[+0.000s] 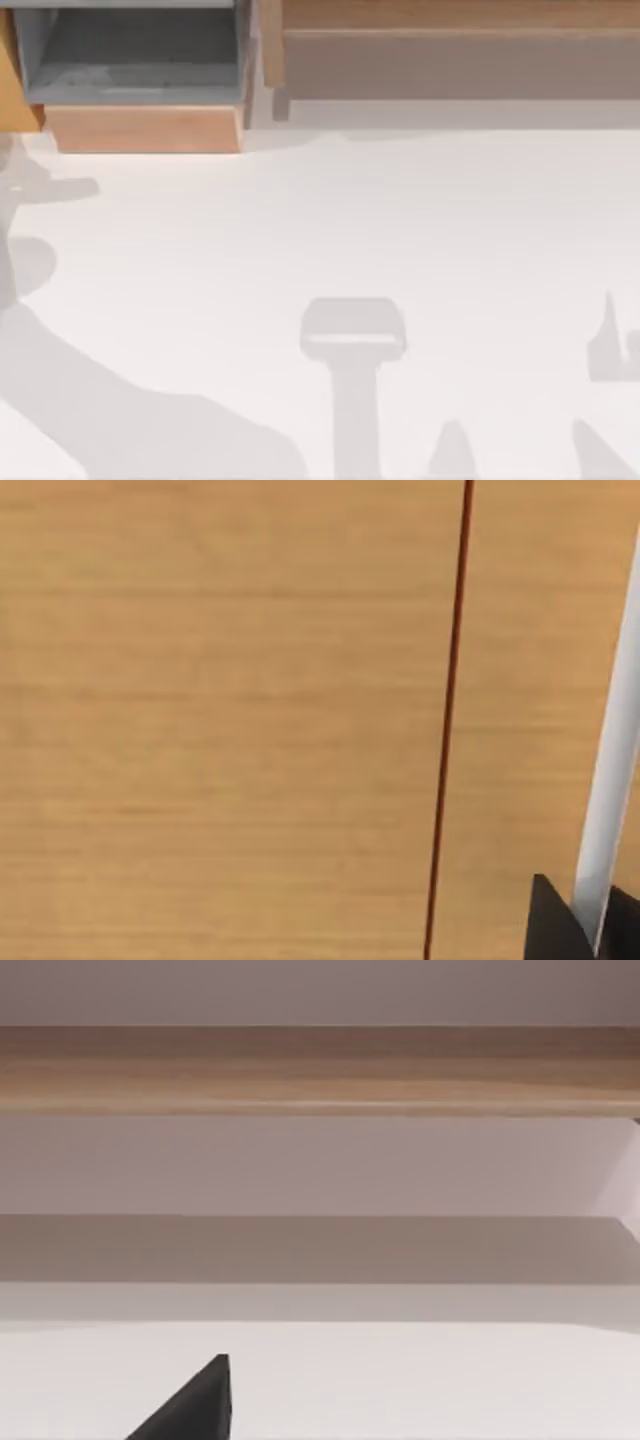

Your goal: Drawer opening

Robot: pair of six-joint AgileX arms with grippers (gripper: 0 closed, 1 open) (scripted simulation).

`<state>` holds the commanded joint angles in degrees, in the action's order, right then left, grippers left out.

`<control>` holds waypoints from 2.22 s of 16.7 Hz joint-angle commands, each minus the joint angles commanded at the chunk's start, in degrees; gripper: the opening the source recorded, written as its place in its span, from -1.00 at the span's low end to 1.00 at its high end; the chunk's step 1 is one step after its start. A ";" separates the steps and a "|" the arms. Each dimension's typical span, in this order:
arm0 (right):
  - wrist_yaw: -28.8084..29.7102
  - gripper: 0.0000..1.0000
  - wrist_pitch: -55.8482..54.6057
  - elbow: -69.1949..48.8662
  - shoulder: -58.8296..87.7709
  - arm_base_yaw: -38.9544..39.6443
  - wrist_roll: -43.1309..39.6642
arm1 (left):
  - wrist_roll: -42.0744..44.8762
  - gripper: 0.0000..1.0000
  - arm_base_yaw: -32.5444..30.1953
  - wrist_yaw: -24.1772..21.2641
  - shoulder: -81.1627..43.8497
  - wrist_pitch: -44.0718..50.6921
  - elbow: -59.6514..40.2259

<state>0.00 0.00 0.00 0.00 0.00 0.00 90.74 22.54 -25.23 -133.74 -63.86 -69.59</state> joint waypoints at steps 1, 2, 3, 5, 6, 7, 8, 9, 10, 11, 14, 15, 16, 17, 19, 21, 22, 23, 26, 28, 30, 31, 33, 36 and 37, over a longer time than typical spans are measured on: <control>0.00 1.00 0.00 0.00 0.00 0.00 0.00 | 0.00 -1.00 0.00 0.00 0.00 0.00 0.00; 0.00 1.00 0.00 0.00 0.00 0.00 0.00 | 0.00 -1.00 0.00 0.00 0.00 0.00 0.00; 0.00 1.00 0.00 0.00 0.00 0.00 0.00 | -0.30 -1.00 0.21 -0.02 -0.50 0.52 0.07; 0.00 1.00 0.00 0.00 0.00 0.00 0.00 | -0.17 -1.00 0.57 -0.27 0.08 -0.15 1.03; 0.00 1.00 0.00 0.00 0.00 0.00 0.00 | -0.13 -1.00 0.95 -0.61 0.75 -0.89 2.35; 0.00 1.00 0.00 0.00 0.00 0.00 0.00 | -0.16 -1.00 1.38 -1.05 1.54 -1.80 4.19; 0.00 1.00 0.00 0.00 0.00 0.00 0.00 | -0.26 -1.00 1.84 -1.56 2.44 -2.83 6.42; 0.00 1.00 0.00 0.00 0.00 0.00 0.00 | -0.34 -1.00 2.36 -2.12 3.43 -3.96 8.83; 0.00 1.00 0.00 0.00 0.00 0.00 0.00 | -0.37 -1.00 2.91 -2.67 4.42 -5.14 11.21; 0.00 1.00 0.00 0.00 0.00 0.00 0.00 | -0.32 -1.00 3.44 -3.18 5.35 -6.27 13.28; 0.00 1.00 0.00 0.00 0.00 0.00 0.00 | -0.10 -1.00 4.27 -3.98 6.77 -7.96 15.96; 0.00 1.00 0.00 0.00 0.00 0.00 0.00 | -0.10 -1.00 4.27 -3.98 6.77 -7.96 15.96; 0.00 1.00 0.00 0.00 0.00 0.00 0.00 | -0.10 -1.00 4.27 -3.98 6.77 -7.96 15.96; 0.00 1.00 0.00 0.00 0.00 0.00 0.00 | -0.09 -1.00 4.11 -3.84 6.40 -7.71 15.70; 0.00 1.00 0.00 0.00 0.00 0.00 0.00 | -0.12 -1.00 4.66 -4.11 6.91 -8.29 16.69; 0.00 1.00 0.00 0.00 0.00 0.00 0.00 | -0.11 -1.00 5.93 -5.22 8.24 -9.94 19.94; 0.00 1.00 0.00 0.00 0.00 0.00 0.00 | -0.04 -1.00 6.67 -6.03 9.11 -11.05 22.13; 0.00 1.00 0.00 0.00 0.00 0.00 0.00 | 0.05 -1.00 7.44 -6.89 10.07 -12.24 24.42; 0.00 1.00 0.00 0.00 0.00 0.00 0.00 | 0.19 -1.00 9.26 -8.90 12.24 -15.10 29.24; 0.00 1.00 0.00 0.00 0.00 0.00 0.00 | 0.18 -1.00 9.47 -9.12 12.46 -15.42 29.67; 0.00 1.00 0.00 0.00 0.00 0.00 0.00 | 0.23 -1.00 9.29 -8.97 12.20 -15.26 29.36; 0.00 1.00 0.00 0.00 0.00 0.00 0.00 | 0.24 -1.00 9.43 -9.06 12.29 -15.38 29.54; 0.00 1.00 0.00 0.00 0.00 0.00 0.00 | 0.30 -1.00 10.66 -10.07 13.07 -16.52 31.43; 0.00 1.00 0.00 0.00 0.00 0.00 0.00 | 0.41 -1.00 13.61 -12.93 14.95 -19.28 36.36; 0.00 1.00 0.00 0.00 0.00 0.00 0.00 | 0.47 -1.00 14.58 -13.97 15.60 -20.24 38.03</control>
<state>0.00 0.00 0.00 0.00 0.00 0.00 91.22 37.12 -39.20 -118.15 -84.10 -31.56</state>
